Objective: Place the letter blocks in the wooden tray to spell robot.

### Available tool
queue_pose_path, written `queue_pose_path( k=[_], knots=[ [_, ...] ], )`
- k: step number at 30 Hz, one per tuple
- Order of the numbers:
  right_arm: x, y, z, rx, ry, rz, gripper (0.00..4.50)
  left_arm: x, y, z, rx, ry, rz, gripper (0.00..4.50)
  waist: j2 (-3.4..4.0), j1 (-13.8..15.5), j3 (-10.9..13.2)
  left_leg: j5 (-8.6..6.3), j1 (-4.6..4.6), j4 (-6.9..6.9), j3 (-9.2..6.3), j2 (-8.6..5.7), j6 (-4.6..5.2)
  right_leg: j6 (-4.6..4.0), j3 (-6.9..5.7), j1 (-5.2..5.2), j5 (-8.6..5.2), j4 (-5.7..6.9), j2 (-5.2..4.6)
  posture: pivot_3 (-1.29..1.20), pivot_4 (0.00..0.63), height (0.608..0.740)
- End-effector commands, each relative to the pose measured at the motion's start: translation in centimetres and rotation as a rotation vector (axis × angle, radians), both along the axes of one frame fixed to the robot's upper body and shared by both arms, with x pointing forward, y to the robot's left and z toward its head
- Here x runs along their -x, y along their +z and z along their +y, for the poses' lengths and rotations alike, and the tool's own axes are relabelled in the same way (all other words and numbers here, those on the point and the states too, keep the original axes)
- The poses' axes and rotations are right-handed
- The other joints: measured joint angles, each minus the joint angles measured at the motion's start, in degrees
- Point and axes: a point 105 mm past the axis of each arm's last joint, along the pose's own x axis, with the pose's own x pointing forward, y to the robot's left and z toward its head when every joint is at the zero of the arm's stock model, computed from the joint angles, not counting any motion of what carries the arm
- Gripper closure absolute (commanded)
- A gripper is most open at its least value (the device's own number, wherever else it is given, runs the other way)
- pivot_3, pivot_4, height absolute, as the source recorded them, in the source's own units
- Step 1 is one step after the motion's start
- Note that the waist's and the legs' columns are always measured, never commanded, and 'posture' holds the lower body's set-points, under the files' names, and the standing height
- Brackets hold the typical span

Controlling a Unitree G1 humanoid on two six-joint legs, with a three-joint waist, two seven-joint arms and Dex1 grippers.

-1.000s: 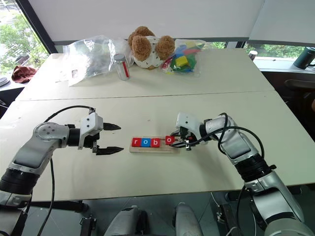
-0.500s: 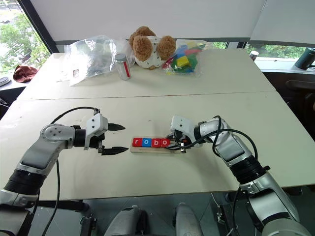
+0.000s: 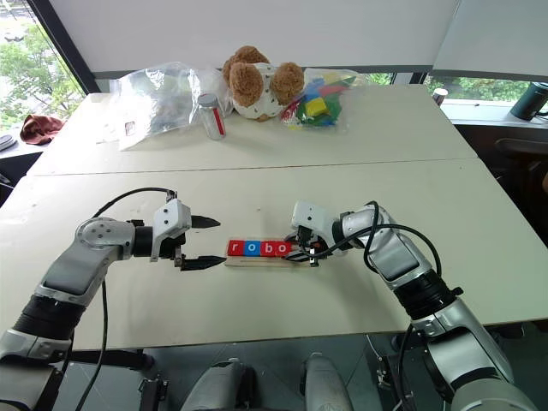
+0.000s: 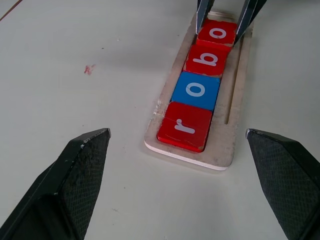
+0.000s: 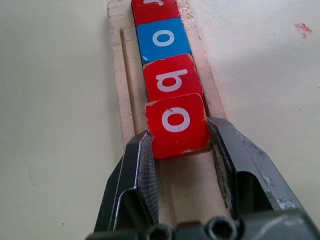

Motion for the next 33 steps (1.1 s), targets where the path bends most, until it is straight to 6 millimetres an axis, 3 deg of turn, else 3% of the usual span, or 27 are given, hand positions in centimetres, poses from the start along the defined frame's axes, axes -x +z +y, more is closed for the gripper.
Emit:
queue_pose_path(
  k=[1, 5, 11, 22, 33],
  knots=[
    [0.1, 0.4, 0.9, -0.005, 0.029, -0.031, 1.99, -0.3, 1.1, -0.3, 0.008, -0.010, -0.050, 0.00, 0.00, 0.0, 0.0, 0.00, 0.00, 0.00, 0.00, 0.00, 0.00, 0.00, 0.00, 0.00, 0.00, 0.00, 0.00, 0.00, 0.150, 0.740],
    [-0.1, 1.4, 1.2, -0.026, 0.022, -0.067, 0.09, -0.3, 1.1, -0.3, 0.009, -0.009, -0.050, 0.00, 0.00, 0.0, 0.0, 0.00, 0.00, 0.00, 0.00, 0.00, 0.00, 0.00, 0.00, 0.00, 0.00, 0.01, 0.00, 0.00, 0.150, 0.740],
    [0.0, 3.8, 1.2, -0.062, 0.015, -0.124, 0.09, -0.5, 1.2, -0.4, 0.013, -0.009, -0.051, 0.00, 0.00, 0.1, 0.0, 0.00, -0.01, 0.00, 0.00, 0.00, 0.00, 0.00, 0.00, 0.00, 0.00, 0.01, -0.01, 0.00, 0.150, 0.740],
    [-0.6, 2.6, -0.3, 0.054, 0.031, -0.229, 0.09, -0.7, 1.2, -0.8, 0.015, -0.024, -0.055, 0.00, 0.00, 0.0, 0.0, 0.00, 0.00, 0.00, 0.00, 0.00, 0.00, 0.00, 0.00, 0.00, 0.00, 0.01, 0.01, 0.00, 0.150, 0.740],
    [-1.0, 3.2, 0.3, 0.031, 0.040, -0.258, 0.09, -0.7, 1.4, -0.9, 0.021, -0.022, -0.061, 0.00, 0.00, 0.1, 0.0, 0.00, -0.01, 0.01, 0.02, -0.01, 0.00, 0.00, 0.00, 0.00, 0.00, 0.01, 0.01, 0.00, 0.150, 0.740]
  ],
)
